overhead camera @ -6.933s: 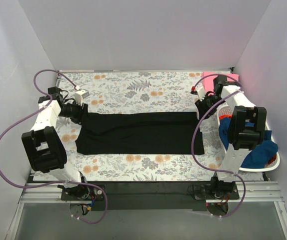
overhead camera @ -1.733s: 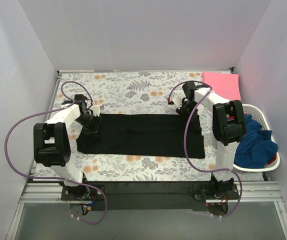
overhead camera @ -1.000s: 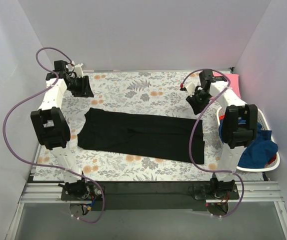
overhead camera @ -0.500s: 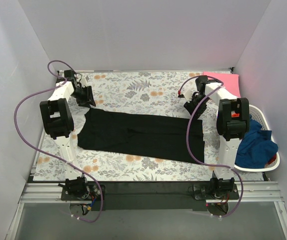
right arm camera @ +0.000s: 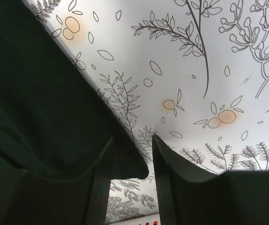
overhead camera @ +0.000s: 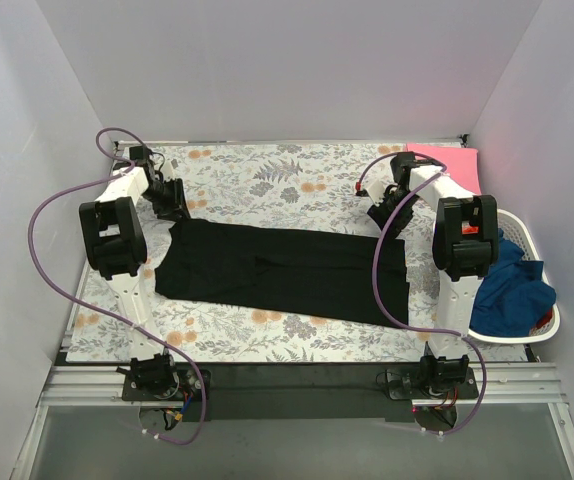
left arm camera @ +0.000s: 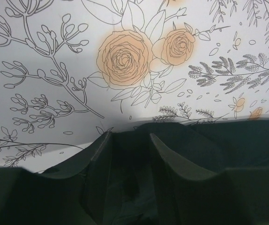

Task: Fold and stack the t-shirts
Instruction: Fold the tshirt

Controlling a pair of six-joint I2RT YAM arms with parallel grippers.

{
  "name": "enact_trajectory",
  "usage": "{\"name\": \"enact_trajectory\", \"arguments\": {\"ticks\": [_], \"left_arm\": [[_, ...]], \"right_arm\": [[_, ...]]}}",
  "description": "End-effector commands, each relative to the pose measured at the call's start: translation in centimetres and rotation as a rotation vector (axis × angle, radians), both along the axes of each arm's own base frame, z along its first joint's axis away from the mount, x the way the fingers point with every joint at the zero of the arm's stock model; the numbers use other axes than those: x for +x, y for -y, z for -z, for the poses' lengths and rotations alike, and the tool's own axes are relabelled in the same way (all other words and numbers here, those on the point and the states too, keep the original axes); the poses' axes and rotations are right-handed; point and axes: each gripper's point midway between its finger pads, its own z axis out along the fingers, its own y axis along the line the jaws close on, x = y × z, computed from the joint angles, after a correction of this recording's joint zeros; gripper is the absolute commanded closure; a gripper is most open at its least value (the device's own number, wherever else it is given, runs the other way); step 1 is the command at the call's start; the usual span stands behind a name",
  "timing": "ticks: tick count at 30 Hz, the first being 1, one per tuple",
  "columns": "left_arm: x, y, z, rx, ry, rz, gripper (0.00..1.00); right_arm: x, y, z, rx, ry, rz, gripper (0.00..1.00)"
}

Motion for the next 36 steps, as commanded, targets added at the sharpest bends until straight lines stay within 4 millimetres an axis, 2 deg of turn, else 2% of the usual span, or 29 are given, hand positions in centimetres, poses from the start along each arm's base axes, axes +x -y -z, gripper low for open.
{"name": "enact_trajectory", "arguments": {"ticks": [1, 3, 5, 8, 13, 17, 21, 23, 25, 27, 28, 33, 34, 35, 36], "left_arm": [[0.8, 0.2, -3.5, -0.006, 0.094, 0.002, 0.65], [1.1, 0.2, -3.7, -0.007, 0.105, -0.002, 0.72], [1.6, -0.1, -4.0, 0.004, 0.129, -0.012, 0.87], [2.1, -1.0, -4.4, 0.032, 0.156, -0.037, 1.0], [2.2, -3.4, -3.7, 0.084, 0.187, -0.076, 1.0], [2.0, -3.2, -2.5, 0.075, 0.194, -0.047, 1.0], [2.6, -2.8, -2.1, 0.052, 0.229, -0.016, 1.0], [3.0, -2.4, -2.2, 0.031, 0.248, 0.005, 0.91], [3.6, -2.5, -3.0, 0.034, 0.27, 0.003, 0.79], [4.1, -2.9, -4.2, 0.037, 0.299, -0.006, 0.73], [4.4, -3.1, -5.5, 0.044, 0.33, -0.007, 0.7], [4.1, -3.5, -10.1, 0.032, 0.417, -0.004, 0.7], [3.3, -3.1, -10.1, 0.017, 0.404, 0.008, 0.7], [2.7, -2.8, -11.7, 0.015, 0.433, 0.015, 0.7], [2.3, -2.5, -12.0, 0.003, 0.436, 0.019, 0.7]], "right_arm": [[-1.0, 0.4, 1.0, -0.017, -0.047, -0.016, 0.56], [-1.0, 0.6, 1.2, -0.03, -0.049, -0.018, 0.56], [-1.2, 1.0, 1.4, -0.047, -0.056, -0.016, 0.57], [-1.6, 1.5, 1.9, -0.075, -0.068, -0.015, 0.58], [-2.2, 1.9, 2.8, -0.098, -0.095, -0.005, 0.58], [-2.2, 2.1, 3.3, -0.108, -0.102, 0.002, 0.59], [-1.9, 2.0, 3.1, -0.108, -0.092, 0.008, 0.59], [-1.6, 1.8, 2.7, -0.1, -0.083, 0.012, 0.59], [-1.2, 1.5, 1.8, -0.083, -0.059, 0.019, 0.59], [-0.8, 0.9, 0.2, -0.051, -0.025, 0.021, 0.6], [-0.4, 0.6, -0.5, -0.039, -0.007, 0.021, 0.6], [1.1, -0.7, -4.7, 0.036, 0.096, 0.032, 0.65], [1.2, -1.0, -5.2, 0.05, 0.103, 0.035, 0.66], [1.6, -1.6, -5.9, 0.075, 0.12, 0.031, 0.68], [1.6, -2.0, -6.3, 0.086, 0.127, 0.026, 0.69]]}}
